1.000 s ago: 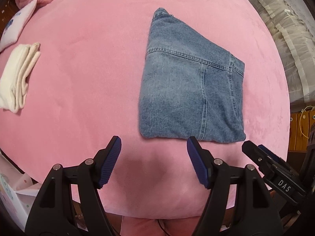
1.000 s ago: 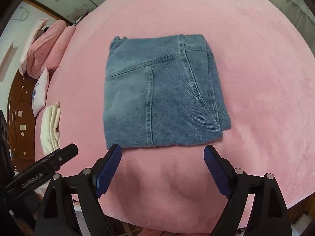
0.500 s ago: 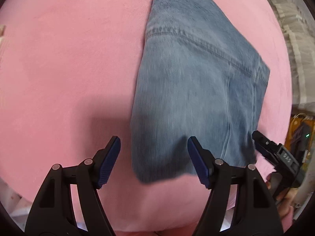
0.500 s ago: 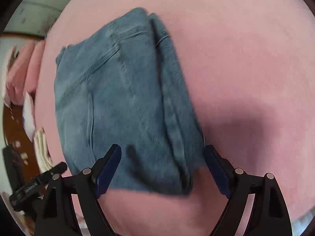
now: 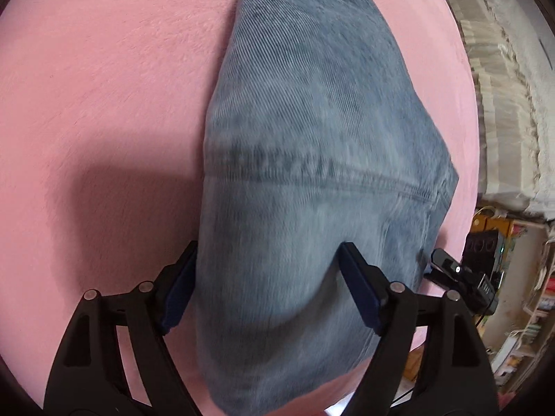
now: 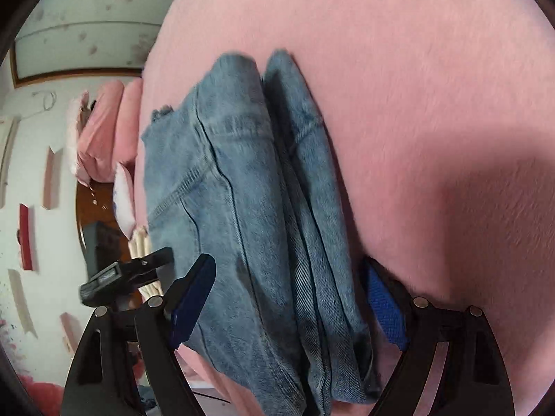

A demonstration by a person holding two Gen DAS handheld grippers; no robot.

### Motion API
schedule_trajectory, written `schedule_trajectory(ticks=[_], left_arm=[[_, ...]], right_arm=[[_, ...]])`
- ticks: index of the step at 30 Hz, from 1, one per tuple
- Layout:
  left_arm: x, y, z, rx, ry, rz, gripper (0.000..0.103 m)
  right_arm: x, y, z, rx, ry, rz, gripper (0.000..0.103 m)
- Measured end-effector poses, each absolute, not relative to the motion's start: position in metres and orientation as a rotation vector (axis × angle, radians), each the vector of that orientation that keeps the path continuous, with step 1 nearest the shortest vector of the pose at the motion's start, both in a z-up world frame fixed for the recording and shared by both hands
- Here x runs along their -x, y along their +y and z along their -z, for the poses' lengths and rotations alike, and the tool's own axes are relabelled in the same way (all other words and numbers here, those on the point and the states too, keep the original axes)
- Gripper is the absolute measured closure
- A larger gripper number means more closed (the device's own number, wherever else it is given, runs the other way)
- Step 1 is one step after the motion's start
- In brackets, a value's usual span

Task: Fold large clothes
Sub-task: 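Grasp the denim bundle edge with both tools and lift it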

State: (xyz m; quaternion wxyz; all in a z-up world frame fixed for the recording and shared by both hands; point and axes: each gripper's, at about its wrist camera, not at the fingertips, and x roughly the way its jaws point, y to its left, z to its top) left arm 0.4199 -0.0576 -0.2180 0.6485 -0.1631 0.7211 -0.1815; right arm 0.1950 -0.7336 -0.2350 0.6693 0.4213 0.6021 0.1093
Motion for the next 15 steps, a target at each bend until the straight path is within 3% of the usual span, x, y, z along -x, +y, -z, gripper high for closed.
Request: schedule_trajectory(ticks=[4,8,15], left_arm=[[-0.427,-0.054,0.230,0.471,1.643,0.374,0.022],[-0.423,-0.056,0.228,0.465,1.616,0.329,0.021],[-0.414,-0.059,0.217,0.469,1.596,0.256,0.027]], right_arm=[[-0.203,-0.743,0.227,-0.907,1.296,-0.217,0.017],[-0.215,-0.736,0.239,-0.927,1.301,-0.269,0.005],[-0.234,-0.712,0.234,-0.982,1.337,-0.417,0.006]])
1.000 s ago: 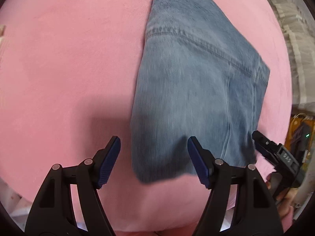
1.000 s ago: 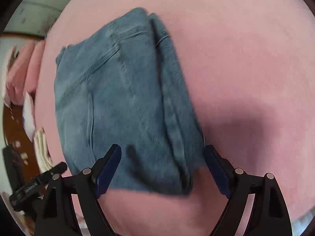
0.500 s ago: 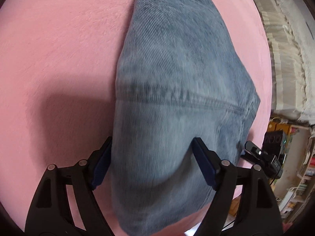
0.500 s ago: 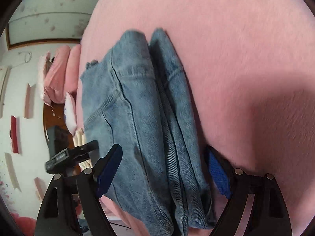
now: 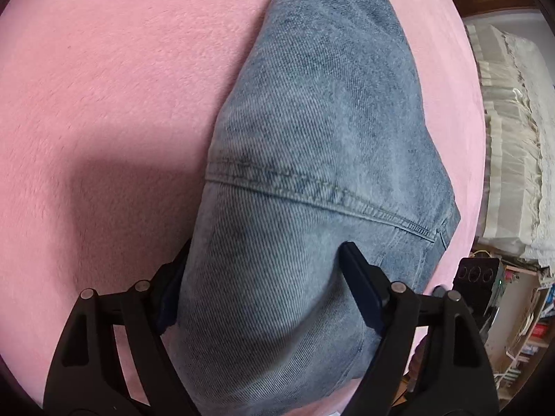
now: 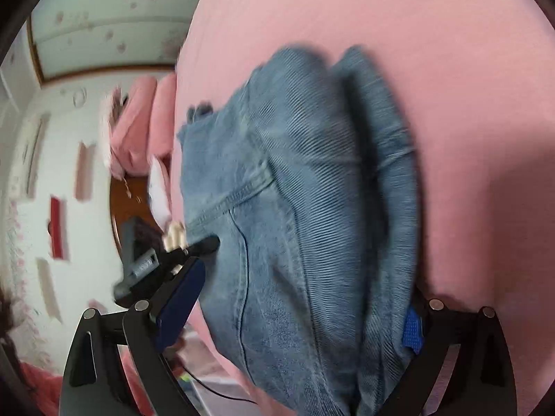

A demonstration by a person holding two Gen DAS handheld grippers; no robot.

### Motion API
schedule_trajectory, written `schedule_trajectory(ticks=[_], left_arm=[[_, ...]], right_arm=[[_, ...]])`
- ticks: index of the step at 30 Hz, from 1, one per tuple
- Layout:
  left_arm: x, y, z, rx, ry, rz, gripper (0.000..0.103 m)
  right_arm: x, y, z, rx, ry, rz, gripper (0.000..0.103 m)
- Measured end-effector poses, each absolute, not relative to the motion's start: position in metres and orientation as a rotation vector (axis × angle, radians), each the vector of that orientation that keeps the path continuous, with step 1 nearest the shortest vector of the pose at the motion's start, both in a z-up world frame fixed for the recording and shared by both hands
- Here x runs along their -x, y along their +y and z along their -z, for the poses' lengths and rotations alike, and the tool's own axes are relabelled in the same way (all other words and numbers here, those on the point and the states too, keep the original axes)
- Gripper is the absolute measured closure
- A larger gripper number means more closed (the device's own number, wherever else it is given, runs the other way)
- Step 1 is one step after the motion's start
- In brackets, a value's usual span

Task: Fold large clothes
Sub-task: 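Grasp the denim bundle edge with both tools and lift it, then carry the lifted denim bundle with both tools onto the folded clothes stack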

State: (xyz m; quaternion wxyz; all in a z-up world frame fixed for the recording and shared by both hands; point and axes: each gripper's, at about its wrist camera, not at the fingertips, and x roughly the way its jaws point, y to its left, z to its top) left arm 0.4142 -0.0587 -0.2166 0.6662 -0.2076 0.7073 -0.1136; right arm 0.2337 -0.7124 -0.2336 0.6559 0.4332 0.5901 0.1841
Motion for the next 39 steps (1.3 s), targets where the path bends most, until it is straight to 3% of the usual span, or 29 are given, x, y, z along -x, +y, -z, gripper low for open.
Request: schedule_trajectory(ticks=[4,8,15,23,27,32,39], left_arm=[[-0.404,-0.063,0.200,0.432,1.578,0.247,0.039],[-0.390,-0.063,0.181,0.394,1.548,0.242,0.055],[-0.359,-0.052,0.149,0.390,1.533,0.212,0.064],[-0.306,0.012,0.122,0.412,1.530,0.211,0.067],[-0.291,0.083,0.112,0.457,1.581,0.169,0.068],[-0.294,0.173,0.079,0.410,1.521,0.094,0.068],[-0.327,0.328,0.016,0.350,1.397,-0.007,0.068]], right_arm=[[-0.235,-0.703,0.225,-0.918,1.326,-0.404,0.014],[-0.219,-0.709,0.216,-0.928,1.299,-0.309,0.072],[-0.194,-0.685,0.167,-0.929,1.166,-0.369,0.077],[-0.187,-0.616,0.122,-0.760,1.220,-0.416,0.082],[-0.183,-0.553,0.106,-0.704,1.276,-0.466,0.083],[-0.196,-0.443,0.094,-0.665,1.368,-0.528,0.083],[-0.225,-0.277,0.078,-0.768,1.298,-0.646,0.083]])
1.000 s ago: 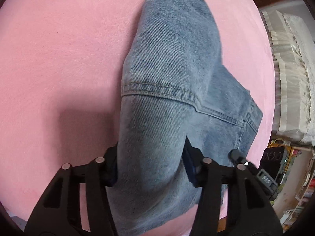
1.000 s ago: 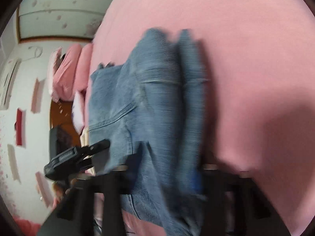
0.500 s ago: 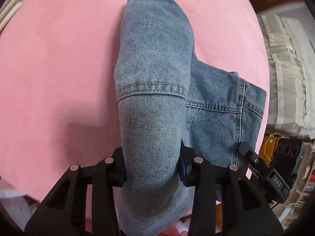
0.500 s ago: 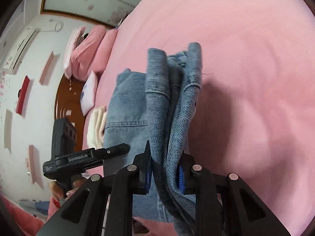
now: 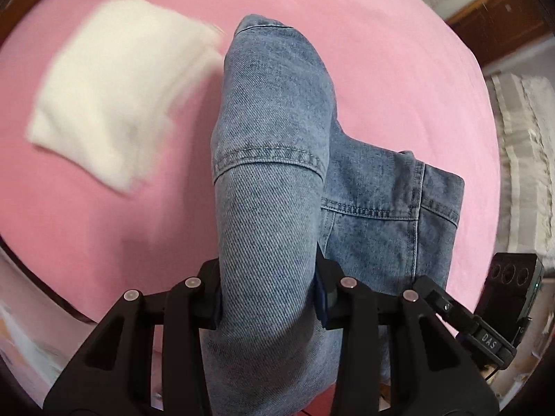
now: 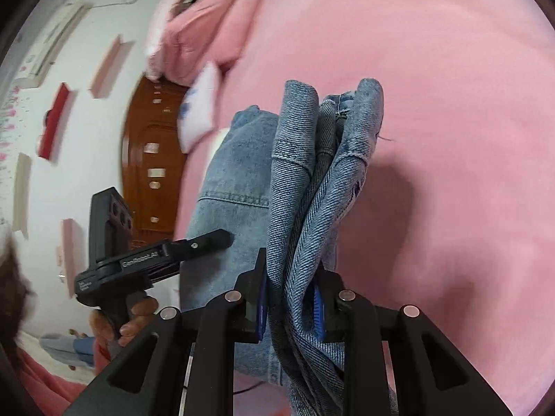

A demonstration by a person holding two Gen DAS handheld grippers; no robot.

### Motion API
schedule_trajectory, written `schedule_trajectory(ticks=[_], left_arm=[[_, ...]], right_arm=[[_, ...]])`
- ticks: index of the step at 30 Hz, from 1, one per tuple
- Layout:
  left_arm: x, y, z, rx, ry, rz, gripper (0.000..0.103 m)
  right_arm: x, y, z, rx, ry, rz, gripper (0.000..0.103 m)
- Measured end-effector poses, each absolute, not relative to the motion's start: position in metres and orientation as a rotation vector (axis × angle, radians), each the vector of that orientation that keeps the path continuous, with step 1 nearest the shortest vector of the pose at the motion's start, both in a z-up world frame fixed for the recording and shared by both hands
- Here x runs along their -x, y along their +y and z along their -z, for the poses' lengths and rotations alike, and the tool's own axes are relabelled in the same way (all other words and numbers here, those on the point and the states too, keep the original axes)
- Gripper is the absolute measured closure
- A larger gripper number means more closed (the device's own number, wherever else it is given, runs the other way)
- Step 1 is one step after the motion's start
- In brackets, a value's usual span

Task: Fold large clothes
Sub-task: 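Carry the lifted denim bundle with both tools onto the folded clothes stack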

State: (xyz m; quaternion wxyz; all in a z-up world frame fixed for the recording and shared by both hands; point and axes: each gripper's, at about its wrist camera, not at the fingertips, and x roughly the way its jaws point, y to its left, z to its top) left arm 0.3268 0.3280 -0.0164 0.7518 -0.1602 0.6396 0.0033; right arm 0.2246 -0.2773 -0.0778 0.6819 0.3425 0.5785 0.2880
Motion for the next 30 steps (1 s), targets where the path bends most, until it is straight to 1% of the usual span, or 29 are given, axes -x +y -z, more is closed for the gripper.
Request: schedule_trajectory(ticks=[3,6,8,11,14,15,16,17,18,19,20,21,24,26,27,28,30], left_arm=[[-0.348,0.377,-0.006,0.297,1.347,-0.058,0.068],[-0.374,0.428,-0.028,0.246,1.284,-0.128,0.068],[-0.390,0.455,-0.036,0.210,1.252,-0.173,0.068],[-0.418,0.494,-0.037,0.121,1.193,-0.244,0.068],[-0.447,0.522,-0.004,0.038,1.121,-0.287,0.066],[-0.457,0.535,0.019,0.036,1.130,-0.286,0.066],[-0.468,0.515,0.040,0.045,1.149,-0.286,0.066],[-0.474,0.519,0.070,0.059,1.186,-0.296,0.065],[-0.473,0.523,0.097,0.057,1.197,-0.334,0.059],[-0.471,0.524,0.112,0.053,1.189,-0.355,0.053],[-0.468,0.532,0.120,0.071,1.142,-0.357,0.045],[-0.463,0.537,0.122,0.101,1.076,-0.319,0.043],[-0.441,0.533,0.127,0.125,0.970,-0.244,0.041],[-0.420,0.550,0.130,0.095,0.929,-0.222,0.038],[-0.416,0.549,0.133,0.089,0.913,-0.211,0.036],[-0.416,0.569,0.134,0.101,0.905,-0.204,0.034],[-0.416,0.586,0.144,0.172,0.906,-0.200,0.021]], right_arm=[[-0.250,-0.210,0.071,-0.780,1.280,-0.744,0.083],[-0.285,-0.131,0.061,-0.696,1.262,-0.838,0.083],[-0.295,-0.087,0.043,-0.661,1.244,-0.890,0.083],[-0.305,-0.040,0.042,-0.627,1.225,-0.912,0.083],[-0.331,0.022,0.055,-0.535,1.203,-0.857,0.083],[-0.336,0.044,0.068,-0.546,1.218,-0.813,0.083],[-0.337,0.069,0.087,-0.583,1.249,-0.764,0.083],[-0.344,0.090,0.104,-0.610,1.283,-0.718,0.083],[-0.344,0.099,0.125,-0.595,1.318,-0.685,0.083],[-0.343,0.106,0.140,-0.558,1.319,-0.663,0.083],[-0.345,0.111,0.148,-0.534,1.312,-0.658,0.083],[-0.345,0.110,0.154,-0.526,1.302,-0.650,0.083],[-0.346,0.093,0.170,-0.612,1.332,-0.653,0.083],[-0.339,0.084,0.181,-0.624,1.346,-0.648,0.083],[-0.350,0.078,0.197,-0.618,1.344,-0.651,0.083],[-0.351,0.080,0.197,-0.606,1.339,-0.658,0.083],[-0.371,0.081,0.200,-0.570,1.323,-0.669,0.082]])
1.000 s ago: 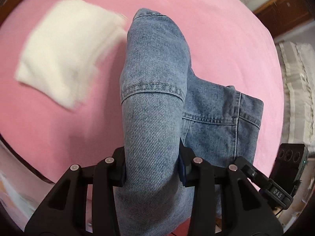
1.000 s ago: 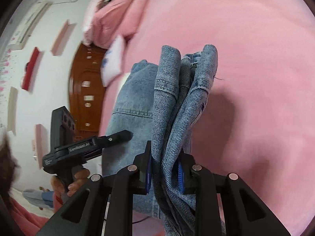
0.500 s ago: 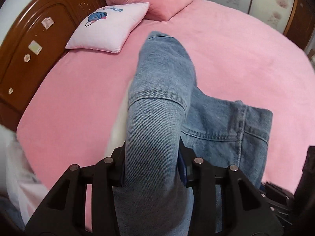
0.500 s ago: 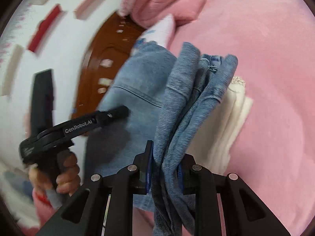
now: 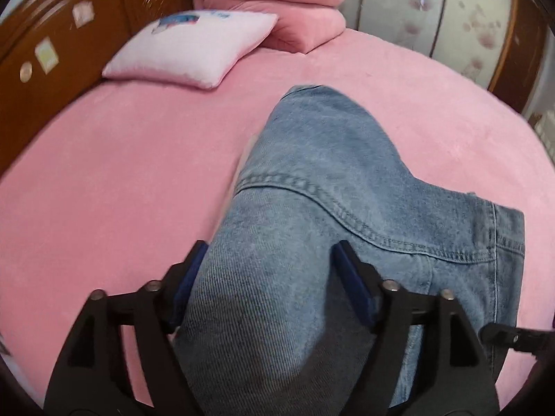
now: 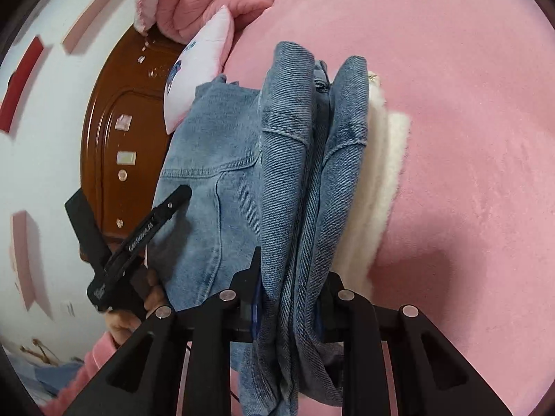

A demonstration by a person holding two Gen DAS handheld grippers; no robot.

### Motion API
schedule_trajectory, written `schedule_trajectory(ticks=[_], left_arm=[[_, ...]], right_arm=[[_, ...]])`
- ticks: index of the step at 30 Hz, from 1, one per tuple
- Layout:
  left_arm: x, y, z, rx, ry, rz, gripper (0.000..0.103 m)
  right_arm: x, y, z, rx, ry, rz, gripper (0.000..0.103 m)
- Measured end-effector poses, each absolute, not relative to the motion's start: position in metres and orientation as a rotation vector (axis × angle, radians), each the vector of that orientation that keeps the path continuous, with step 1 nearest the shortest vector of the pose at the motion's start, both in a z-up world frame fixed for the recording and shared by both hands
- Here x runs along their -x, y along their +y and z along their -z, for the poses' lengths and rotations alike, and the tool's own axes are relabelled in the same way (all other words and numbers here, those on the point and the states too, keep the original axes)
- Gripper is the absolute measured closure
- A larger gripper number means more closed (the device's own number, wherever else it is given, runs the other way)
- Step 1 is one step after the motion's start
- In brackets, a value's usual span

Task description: Fold large clothes

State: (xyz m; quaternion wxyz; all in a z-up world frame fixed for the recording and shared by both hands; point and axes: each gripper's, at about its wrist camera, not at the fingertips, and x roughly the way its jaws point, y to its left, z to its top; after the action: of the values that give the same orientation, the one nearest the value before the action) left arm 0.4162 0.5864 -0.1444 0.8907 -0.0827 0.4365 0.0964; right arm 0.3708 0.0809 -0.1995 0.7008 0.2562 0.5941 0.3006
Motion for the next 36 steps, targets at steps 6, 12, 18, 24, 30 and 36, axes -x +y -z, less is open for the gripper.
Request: schedule_trajectory(ticks=[6,12,18,24,30,36], left_arm=[[-0.432,0.632,0.164,0.362,0.931,-0.218,0.009],[-0.390,0.579,0.148,0.085,0.787,-0.508,0.008],[-0.322,0.482,0.163,-0.137,0.733,-0.827,0.008],[-0.264,0.370,0.201,-0.189,1.007,-0.824,0.008],[-0.177,0.220,0.226,-0.363,1.199,-0.515,0.009],[-0.096,0.095,0.213,-0.295,1.325,-0.286,0.009]], right_arm=[[-0.359,0.085,0.208,-0.536,1.290,-0.694,0.066],[-0.312,0.021,0.212,-0.681,1.327,-0.610,0.052],[-0.252,-0.062,0.229,-0.771,1.328,-0.470,0.052],[-0.175,-0.196,0.240,-0.699,1.382,-0.262,0.041],[-0.085,-0.332,0.214,-0.462,1.327,-0.025,0.018],[-0.011,-0.439,0.191,-0.169,1.382,0.155,0.006]])
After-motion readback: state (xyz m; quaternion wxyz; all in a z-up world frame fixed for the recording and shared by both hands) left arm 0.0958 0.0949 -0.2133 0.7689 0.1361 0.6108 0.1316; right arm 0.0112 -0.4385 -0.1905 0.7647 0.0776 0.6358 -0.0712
